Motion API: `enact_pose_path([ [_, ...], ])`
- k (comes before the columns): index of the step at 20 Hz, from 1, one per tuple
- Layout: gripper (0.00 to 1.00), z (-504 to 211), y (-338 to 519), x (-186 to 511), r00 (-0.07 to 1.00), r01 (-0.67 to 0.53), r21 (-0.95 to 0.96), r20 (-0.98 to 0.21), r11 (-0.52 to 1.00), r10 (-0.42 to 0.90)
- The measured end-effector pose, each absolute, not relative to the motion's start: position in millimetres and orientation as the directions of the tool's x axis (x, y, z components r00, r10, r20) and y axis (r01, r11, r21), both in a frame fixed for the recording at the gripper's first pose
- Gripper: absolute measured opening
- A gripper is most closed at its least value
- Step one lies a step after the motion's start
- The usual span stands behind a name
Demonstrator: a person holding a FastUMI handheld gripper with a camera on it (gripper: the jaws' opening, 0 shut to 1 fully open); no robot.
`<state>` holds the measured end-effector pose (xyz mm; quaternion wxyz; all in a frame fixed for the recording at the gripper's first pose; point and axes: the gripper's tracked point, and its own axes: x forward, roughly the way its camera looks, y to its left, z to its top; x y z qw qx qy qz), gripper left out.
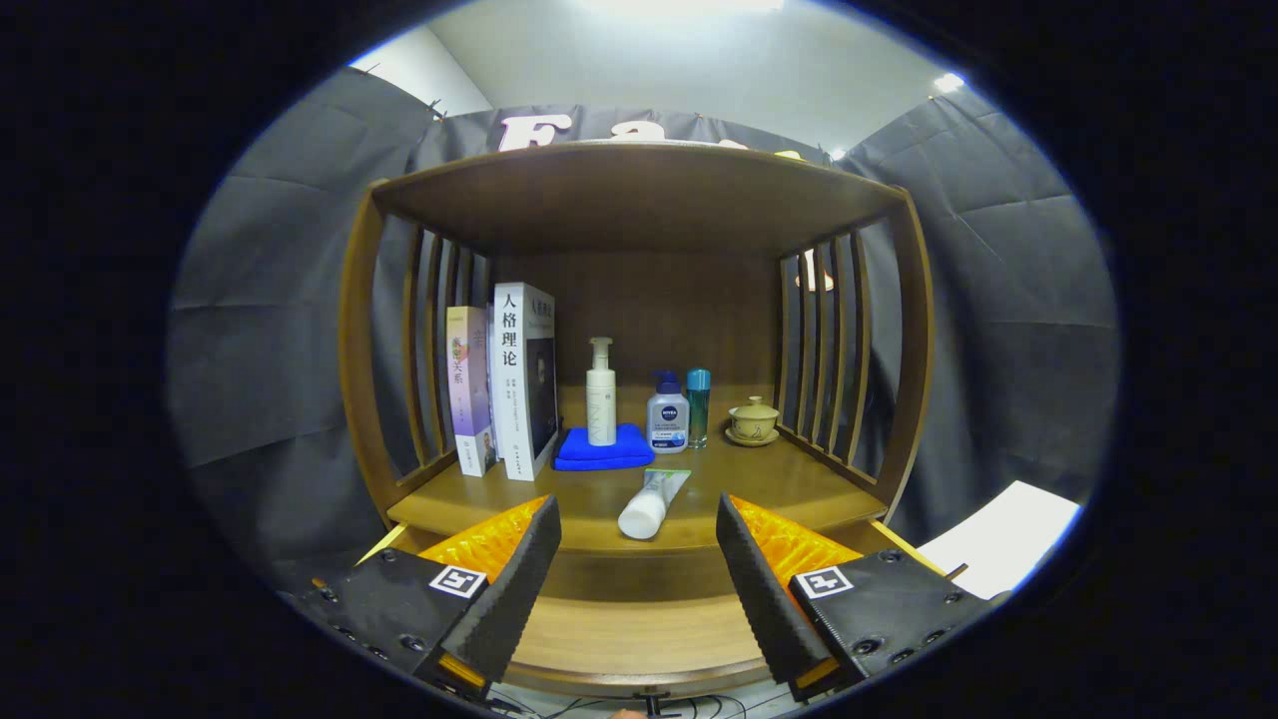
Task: Pull open the drawer, take out the items inside it, and place them on the countertop above the cabinet.
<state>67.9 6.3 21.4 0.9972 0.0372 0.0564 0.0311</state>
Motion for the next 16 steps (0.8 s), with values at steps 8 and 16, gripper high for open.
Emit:
enact_pose_path([
  [8,0.97,-27.0,4.2,28.0,0.992,-0.091,0.069,-0.079,0.993,0.096],
  [16,0.97,-71.8,6.2,-2.0,0.993,-0.088,0.035,-0.074,0.996,0.09],
])
